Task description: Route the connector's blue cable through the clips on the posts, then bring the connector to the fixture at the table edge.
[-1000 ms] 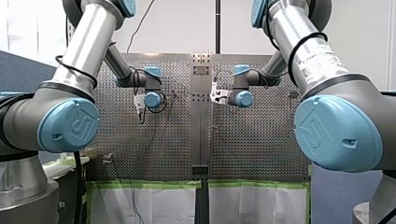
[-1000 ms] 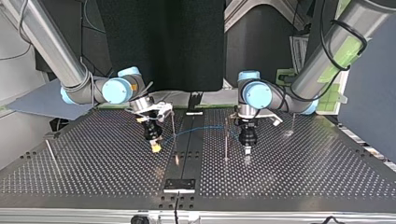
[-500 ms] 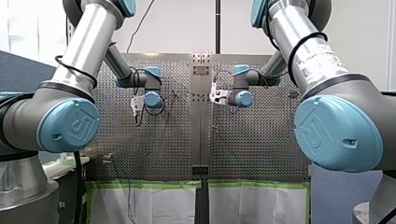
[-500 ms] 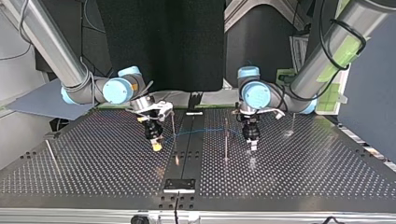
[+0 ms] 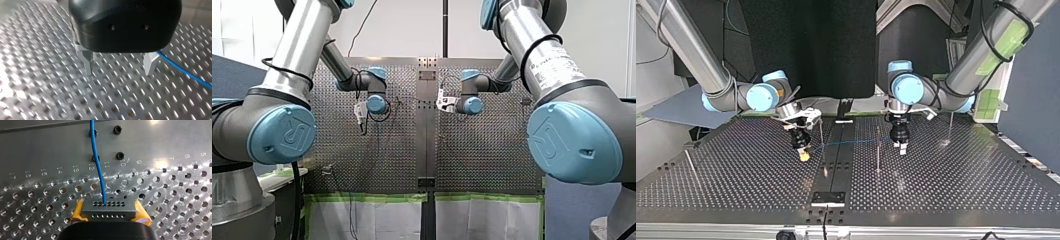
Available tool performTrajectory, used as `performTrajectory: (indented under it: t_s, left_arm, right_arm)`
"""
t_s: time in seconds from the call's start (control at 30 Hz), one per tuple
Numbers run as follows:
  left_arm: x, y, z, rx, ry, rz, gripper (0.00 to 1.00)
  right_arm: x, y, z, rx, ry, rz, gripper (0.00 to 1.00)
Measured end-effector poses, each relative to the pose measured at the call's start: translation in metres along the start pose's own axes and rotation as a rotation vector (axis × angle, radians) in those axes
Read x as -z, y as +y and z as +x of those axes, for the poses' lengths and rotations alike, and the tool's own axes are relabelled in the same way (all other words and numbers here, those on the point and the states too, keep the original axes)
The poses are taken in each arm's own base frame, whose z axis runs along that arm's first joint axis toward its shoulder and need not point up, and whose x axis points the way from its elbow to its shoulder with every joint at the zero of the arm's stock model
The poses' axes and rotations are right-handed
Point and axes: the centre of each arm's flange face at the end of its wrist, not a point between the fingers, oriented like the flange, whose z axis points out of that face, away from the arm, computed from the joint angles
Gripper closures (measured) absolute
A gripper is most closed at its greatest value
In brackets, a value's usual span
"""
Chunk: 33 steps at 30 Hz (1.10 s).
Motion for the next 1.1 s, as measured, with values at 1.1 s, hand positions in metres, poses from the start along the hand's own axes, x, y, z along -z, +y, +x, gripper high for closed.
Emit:
performTrajectory:
  t_s: [1.1]
  left_arm:
    - [0.089, -0.021, 0.005, 0.035, 0.088, 0.098, 0.0]
  right_arm:
    - [0.002, -0.001, -0.001, -0.004, -0.018, -0.001, 1.0]
